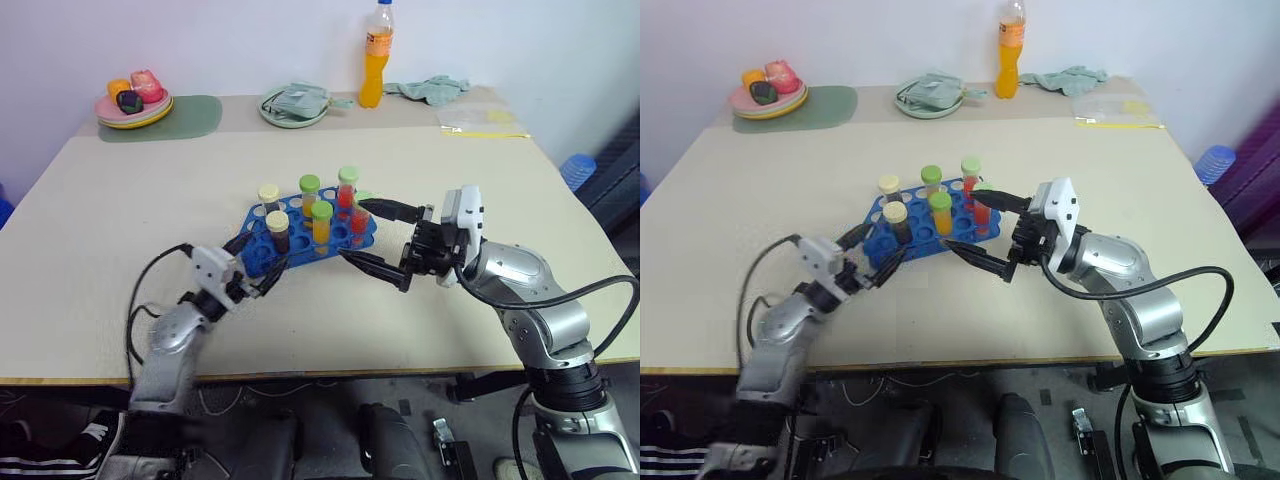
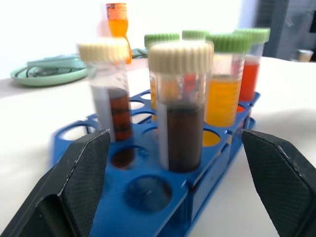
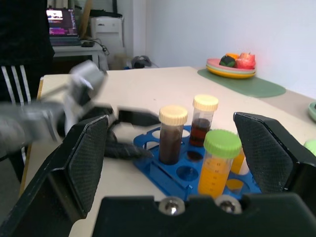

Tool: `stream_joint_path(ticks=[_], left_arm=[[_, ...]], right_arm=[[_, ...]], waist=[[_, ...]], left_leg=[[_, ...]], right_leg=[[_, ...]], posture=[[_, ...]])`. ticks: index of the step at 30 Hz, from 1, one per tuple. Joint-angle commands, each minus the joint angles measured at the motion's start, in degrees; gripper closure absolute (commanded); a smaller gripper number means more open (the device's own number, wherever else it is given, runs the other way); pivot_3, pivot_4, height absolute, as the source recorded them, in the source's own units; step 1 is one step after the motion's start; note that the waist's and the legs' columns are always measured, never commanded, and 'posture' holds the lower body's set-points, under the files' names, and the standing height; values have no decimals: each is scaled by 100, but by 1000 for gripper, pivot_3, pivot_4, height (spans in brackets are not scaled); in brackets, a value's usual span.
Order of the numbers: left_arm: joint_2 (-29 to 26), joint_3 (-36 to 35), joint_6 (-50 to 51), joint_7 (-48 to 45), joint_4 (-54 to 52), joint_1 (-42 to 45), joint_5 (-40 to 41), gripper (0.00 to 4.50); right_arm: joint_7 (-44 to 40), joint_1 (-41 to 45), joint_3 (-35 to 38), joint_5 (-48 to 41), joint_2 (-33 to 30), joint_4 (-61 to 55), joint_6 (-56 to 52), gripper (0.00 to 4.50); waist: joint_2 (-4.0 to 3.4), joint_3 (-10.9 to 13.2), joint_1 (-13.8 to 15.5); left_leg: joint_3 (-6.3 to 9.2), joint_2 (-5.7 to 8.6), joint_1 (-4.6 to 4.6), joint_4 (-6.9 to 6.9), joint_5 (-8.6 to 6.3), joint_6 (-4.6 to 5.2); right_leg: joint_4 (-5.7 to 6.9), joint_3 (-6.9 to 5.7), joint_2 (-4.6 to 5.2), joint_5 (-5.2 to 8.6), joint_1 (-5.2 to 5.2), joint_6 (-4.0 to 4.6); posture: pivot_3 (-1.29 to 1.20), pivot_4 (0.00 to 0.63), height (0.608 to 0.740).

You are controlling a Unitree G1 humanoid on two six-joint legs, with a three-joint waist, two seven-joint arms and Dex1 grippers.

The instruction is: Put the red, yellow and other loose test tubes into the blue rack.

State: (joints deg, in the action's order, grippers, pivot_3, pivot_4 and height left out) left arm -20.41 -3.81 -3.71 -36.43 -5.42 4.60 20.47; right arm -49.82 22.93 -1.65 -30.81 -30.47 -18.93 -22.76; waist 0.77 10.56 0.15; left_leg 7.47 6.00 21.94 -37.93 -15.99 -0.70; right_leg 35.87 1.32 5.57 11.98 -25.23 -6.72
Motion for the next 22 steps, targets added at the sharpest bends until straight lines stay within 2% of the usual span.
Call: stream_joint_path(ticks=[1, 8, 11, 13, 17, 22], left_arm=[[-603, -508, 559, -389, -1020, -450, 698, 49], [-1896, -1312, 1502, -1624, -1471, -945, 1935, 49], [-2338, -1352, 1587, -2168, -1259, -858, 1913, 49], [-2348, -1261, 1581, -2264, -890, -510, 1875, 49], [-1975, -944, 1454, -2110, -345, 192, 1573, 49], [-1731, -653, 1187, -2245, -249, 208, 1191, 49]], right_arm=[[-185, -84, 209, -12, -145, 60, 179, 0], [-453, -735, 606, -35, -629, 50, 237, 0], [-473, -870, 733, 17, -805, -16, 269, 0], [-401, -895, 799, 23, -843, -31, 235, 0], [-167, -1031, 806, 273, -811, -82, 388, 0], [16, -1165, 790, 283, -756, -299, 361, 0]], waist=[[0, 0, 5], [-9, 7, 57], [-13, 9, 47], [-16, 8, 50], [-15, 8, 55], [-15, 8, 32]], left_leg=[[0, 0, 0, 0, 0, 0], [0, 1, 1, 1, -7, 12], [0, -4, 0, 2, -8, 13], [-1, -4, -2, 4, -8, 13], [0, -5, -11, 6, -8, 12], [-4, -4, -10, 8, -18, 16]], right_leg=[[-2, -1, 0, 0, 1, 0], [-22, -4, 2, 1, 12, 2], [-35, -8, -2, 1, 18, 1], [-37, -7, -2, 1, 19, 1], [-43, -10, -3, 0, 31, 0], [-56, -4, 0, -1, 29, -2]], posture=[[0, 150, 740], [0, 150, 740], [0, 150, 740], [0, 150, 740], [0, 150, 740], [0, 150, 740]])
